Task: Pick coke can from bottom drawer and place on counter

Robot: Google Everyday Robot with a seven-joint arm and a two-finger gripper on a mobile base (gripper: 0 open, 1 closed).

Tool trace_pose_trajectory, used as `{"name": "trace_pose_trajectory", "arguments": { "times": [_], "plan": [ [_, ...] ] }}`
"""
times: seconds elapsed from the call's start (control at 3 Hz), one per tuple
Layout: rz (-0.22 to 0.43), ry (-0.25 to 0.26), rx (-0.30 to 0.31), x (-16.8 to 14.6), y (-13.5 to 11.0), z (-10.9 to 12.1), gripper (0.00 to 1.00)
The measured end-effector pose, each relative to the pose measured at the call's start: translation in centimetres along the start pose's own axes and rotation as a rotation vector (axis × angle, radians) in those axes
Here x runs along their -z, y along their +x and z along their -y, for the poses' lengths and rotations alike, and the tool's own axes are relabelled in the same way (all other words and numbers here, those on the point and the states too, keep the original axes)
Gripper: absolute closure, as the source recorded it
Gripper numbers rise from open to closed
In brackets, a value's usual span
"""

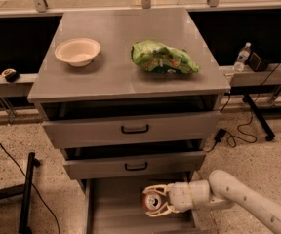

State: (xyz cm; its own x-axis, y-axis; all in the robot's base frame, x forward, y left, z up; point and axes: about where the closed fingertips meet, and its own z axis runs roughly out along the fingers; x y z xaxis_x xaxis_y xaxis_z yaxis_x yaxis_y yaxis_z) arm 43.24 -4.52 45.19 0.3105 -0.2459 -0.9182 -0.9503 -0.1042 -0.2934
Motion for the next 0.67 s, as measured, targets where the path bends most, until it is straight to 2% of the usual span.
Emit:
{"name": "trace_pose_trajectory", "arguments": {
  "times": [0.33, 0.67],
  "plan": [
    [0.027, 0.011, 0.017, 0.1, -0.7, 0.3, 1.0],
    [0.077, 0.103, -0.04, -0.4, -3.1, 2.2, 1.0]
  ]
}}
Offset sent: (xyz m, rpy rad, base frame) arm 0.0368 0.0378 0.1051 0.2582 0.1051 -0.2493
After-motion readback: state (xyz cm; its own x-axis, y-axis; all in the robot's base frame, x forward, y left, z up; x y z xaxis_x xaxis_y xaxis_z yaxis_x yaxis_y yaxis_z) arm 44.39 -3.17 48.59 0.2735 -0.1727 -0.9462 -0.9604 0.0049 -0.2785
